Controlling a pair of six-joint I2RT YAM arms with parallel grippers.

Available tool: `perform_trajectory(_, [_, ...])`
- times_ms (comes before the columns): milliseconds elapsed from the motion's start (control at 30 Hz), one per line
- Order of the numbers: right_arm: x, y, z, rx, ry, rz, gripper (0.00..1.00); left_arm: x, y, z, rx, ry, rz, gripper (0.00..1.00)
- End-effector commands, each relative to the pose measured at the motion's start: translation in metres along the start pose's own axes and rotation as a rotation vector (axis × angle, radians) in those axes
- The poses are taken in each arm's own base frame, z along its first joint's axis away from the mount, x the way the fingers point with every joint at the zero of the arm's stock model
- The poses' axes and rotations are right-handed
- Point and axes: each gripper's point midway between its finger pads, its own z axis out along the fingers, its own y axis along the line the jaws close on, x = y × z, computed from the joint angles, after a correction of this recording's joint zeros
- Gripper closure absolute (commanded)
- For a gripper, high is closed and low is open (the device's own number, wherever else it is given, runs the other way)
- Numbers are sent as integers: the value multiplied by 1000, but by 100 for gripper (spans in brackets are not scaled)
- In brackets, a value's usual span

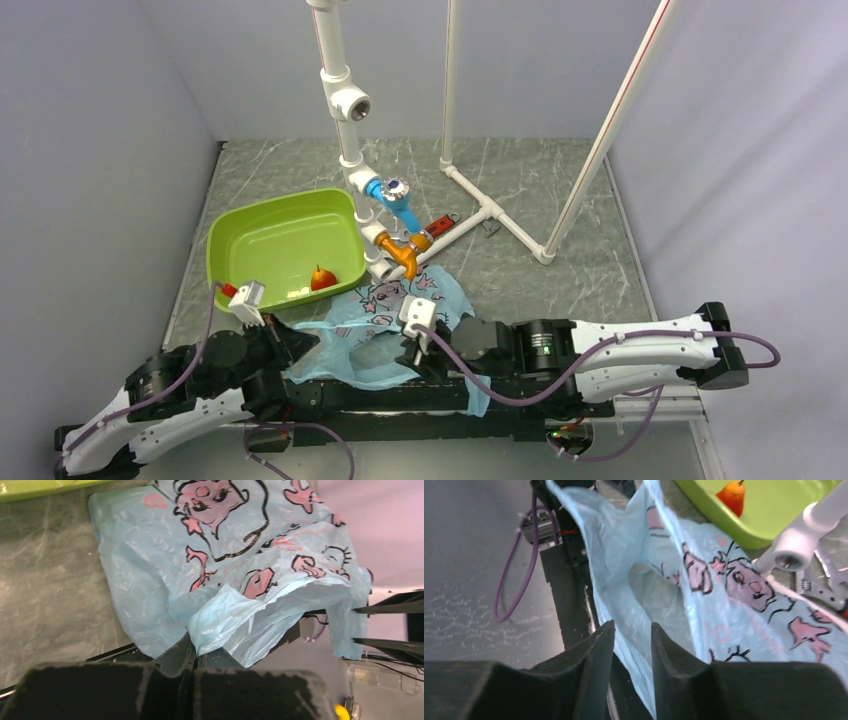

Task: Take the fake fruits out of the plastic bag
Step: Take out the fake fruit from the plastic bag.

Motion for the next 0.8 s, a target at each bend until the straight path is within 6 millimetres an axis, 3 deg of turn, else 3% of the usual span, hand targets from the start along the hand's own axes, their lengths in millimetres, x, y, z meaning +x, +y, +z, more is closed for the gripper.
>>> perform_trajectory(0, [13, 16, 1, -89, -54, 73, 67, -21, -36, -10, 185, -80, 16, 100])
perform_trajectory(233, [59, -12, 43, 139, 47, 115, 73, -33, -60, -17, 243, -95, 56, 100])
perform_trajectory(367, [69, -41, 65, 373, 32, 183, 77, -29, -75, -14, 273, -55, 98, 100])
perform_trajectory(533, [72, -50, 96, 431, -8, 210, 76, -18, -82, -7, 285, 1, 127, 100])
perform_trajectory(633, [70, -51, 112, 425, -12, 202, 70, -11, -83, -4, 294, 28, 141, 100])
perform_trajectory(767, [76, -45, 133, 351, -76, 149, 51, -3, -78, 0, 276, 60, 157, 100])
